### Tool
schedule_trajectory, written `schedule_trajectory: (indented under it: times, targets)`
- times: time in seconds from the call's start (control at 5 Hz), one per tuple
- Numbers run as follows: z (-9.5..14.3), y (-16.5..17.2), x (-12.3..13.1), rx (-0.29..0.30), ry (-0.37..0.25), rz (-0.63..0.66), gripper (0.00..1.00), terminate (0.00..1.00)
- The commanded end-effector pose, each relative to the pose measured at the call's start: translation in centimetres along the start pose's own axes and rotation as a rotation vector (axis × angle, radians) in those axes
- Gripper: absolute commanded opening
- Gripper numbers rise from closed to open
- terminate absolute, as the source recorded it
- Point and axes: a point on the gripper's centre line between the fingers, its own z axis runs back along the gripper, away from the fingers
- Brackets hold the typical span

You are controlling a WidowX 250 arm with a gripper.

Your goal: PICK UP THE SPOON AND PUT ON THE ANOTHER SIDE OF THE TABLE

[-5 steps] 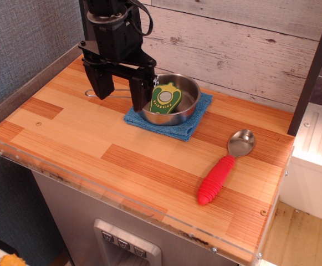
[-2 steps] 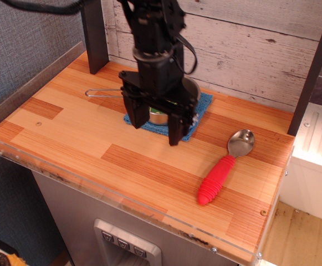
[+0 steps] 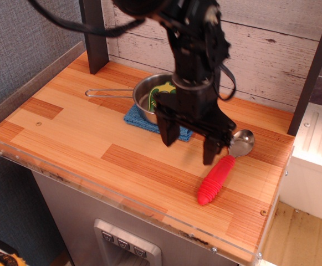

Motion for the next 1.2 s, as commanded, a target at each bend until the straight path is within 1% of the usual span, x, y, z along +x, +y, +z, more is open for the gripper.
schedule_trajectory:
  times: [0.0,0.2,0.4,0.6,0.8,1.0]
  targets:
    - [-1.4,-2.6,1.3,-0.012,-0.050,0.017,1.00,0.00]
    - [-2.3,-3.4,1.4,-0.001,-0.035,-0.003,1.00,0.00]
    - [-3.7,-3.8,1.2,0.005,-0.007,-0.011,1.00,0.00]
    - [-4.5,-3.6,1.2,0.014,0.015,-0.017,1.00,0.00]
    - [-4.8,-3.5,1.0,0.028,0.030,-0.019,0.00,0.00]
    - [-3.7,-3.6,1.3,0.017,0.013,-0.046,0.00,0.00]
